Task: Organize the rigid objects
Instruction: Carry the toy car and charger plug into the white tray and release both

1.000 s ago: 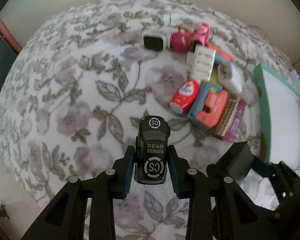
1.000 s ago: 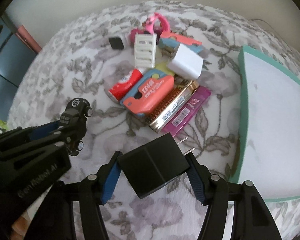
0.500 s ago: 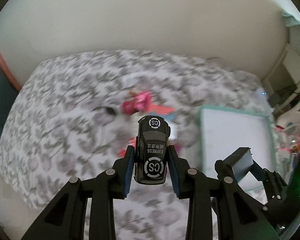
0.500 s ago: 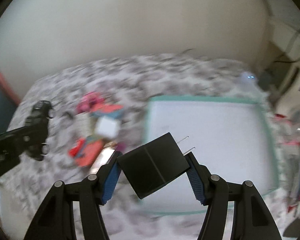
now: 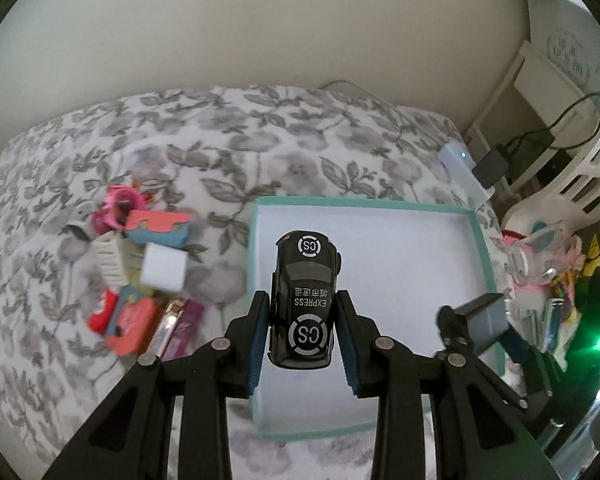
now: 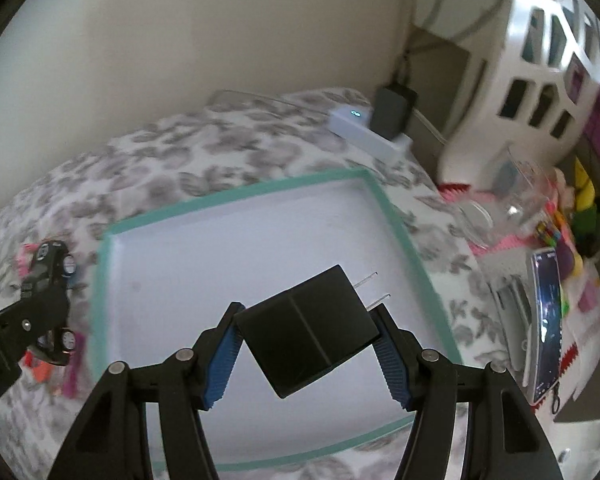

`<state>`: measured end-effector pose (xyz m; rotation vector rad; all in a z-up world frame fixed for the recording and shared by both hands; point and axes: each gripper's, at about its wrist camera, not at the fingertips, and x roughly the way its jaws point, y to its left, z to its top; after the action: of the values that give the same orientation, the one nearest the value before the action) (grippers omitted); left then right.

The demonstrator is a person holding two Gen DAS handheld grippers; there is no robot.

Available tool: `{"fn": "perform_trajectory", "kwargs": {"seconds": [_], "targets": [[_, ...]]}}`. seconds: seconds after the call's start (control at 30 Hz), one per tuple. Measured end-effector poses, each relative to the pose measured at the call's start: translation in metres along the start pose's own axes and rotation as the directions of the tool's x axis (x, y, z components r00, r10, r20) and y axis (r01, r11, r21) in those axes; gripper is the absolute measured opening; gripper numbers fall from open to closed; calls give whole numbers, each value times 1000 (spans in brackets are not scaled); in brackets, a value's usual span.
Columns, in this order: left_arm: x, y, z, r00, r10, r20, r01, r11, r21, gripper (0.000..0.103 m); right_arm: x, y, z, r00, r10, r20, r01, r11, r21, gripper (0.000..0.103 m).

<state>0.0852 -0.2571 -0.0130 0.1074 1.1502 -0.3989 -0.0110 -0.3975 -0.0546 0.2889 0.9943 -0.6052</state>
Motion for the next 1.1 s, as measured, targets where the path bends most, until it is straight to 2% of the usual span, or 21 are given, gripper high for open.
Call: {"fn": "perform_trajectory", "kwargs": {"seconds": [0.17,0.43,0.63,0.87,0.93,1.0,1.1], "targets": [[35,-6,-6,999,-4,-45,3,1000,-22,34,36,-16,-8,995,-46,-90,49,998,32,66],[74,-20,-19,993,18,-115,-15,999,29,34,59,-19,-20,982,-96,-160,102,994,28,66],[91,-19,-26,987,39,-159,-34,999,36,35,60,-21,-23,983,-87,-160,96,994,46,66],[92,-19,-26,987,30,-157,-25,999,32,35,59,-22,-23,984,-85,-155,95,994,54,66],[91,-17,-26,987,34,-157,-29,999,33,39,59,-21,-23,984,-91,-153,100,994,52,66],[88,-16,-24,988,30,-149,-26,999,28,53,59,-20,-23,984,-95,-152,104,993,53,66],[80,-11,-21,990,13,-141,-11,1000,9,64,59,-20,-23,982,-90,-163,101,993,56,67]]}}
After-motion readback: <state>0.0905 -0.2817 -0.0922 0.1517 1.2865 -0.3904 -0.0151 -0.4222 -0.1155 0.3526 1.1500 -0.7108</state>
